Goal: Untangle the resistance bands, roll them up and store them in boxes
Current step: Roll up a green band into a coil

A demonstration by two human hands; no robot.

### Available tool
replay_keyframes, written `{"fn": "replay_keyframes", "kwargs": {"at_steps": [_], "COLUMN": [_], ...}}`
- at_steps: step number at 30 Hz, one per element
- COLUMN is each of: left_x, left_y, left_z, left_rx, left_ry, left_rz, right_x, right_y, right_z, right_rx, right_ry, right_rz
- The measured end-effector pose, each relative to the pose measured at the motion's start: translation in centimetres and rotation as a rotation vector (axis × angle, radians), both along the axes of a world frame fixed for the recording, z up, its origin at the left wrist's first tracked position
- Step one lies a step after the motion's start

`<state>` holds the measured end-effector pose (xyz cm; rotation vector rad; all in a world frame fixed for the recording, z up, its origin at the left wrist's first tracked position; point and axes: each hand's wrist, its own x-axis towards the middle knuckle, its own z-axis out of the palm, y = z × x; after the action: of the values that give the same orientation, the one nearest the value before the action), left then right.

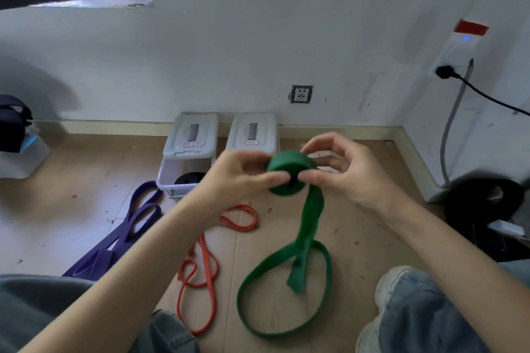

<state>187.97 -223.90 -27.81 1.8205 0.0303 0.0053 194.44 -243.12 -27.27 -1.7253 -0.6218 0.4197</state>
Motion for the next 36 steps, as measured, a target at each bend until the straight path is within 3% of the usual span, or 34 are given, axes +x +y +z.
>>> {"fn": "replay_keyframes", "kwargs": {"at_steps": [2, 6, 8, 11, 13, 15, 18, 21, 24, 28, 30, 34, 36], "left_x": [0.2, 0.2, 0.0, -0.1, 0.0, -0.2, -0.1, 0.2, 0.2, 0.3, 0.2, -0.1, 0.0], "left_y": [0.3, -0.2, -0.2, -0.1, -0.6, -0.6, 0.0, -0.1, -0.5, -0.2, -0.6, -0.2, 0.1], "left_z": [0.6, -0.2, -0.5, -1.1, -1.2, -0.8, 0.1, 0.1, -0.1, -0.1, -0.2, 0.6, 0.8], "left_rx": [-0.241, -0.367, -0.265, 0.167, 0.328, 0.166, -0.279, -0.485, -0.296, 0.207, 0.292, -0.2, -0.433], "left_ry": [-0.041, -0.08, -0.032, -0.013, -0.036, -0.039, -0.035, -0.024, -0.029, -0.051, -0.045, -0.041, -0.028], "left_rz": [0.023, 0.076, 0.029, -0.058, -0.033, -0.001, -0.002, 0.012, 0.033, 0.02, -0.026, 0.102, 0.164], "right_x": [-0.3, -1.2, -1.0, -0.9, -0.9, -0.8, -0.6, -1.0, -1.2, -0.8, -0.9, -0.7, -0.6], "right_y": [0.5, 1.9, 1.5, 1.3, 1.5, 1.4, 1.2, 1.7, 1.4, 0.7, 0.7, 0.6, 0.9], "right_z": [-0.1, -0.3, 0.0, 0.3, -0.1, 0.1, 0.4, -0.2, -0.4, 0.2, 0.2, 0.6, 0.5], "right_rx": [0.181, 0.224, 0.106, -0.219, -0.288, -0.189, 0.103, 0.185, 0.13, -0.175, -0.237, 0.118, 0.187], "right_ry": [0.056, -0.035, -0.163, -0.531, -0.64, -0.522, -0.222, -0.212, -0.247, -0.468, -0.475, -0.132, -0.092], "right_rz": [-0.043, -0.142, -0.141, 0.016, 0.083, 0.032, -0.059, -0.096, -0.115, -0.018, 0.054, -0.022, -0.062]}}
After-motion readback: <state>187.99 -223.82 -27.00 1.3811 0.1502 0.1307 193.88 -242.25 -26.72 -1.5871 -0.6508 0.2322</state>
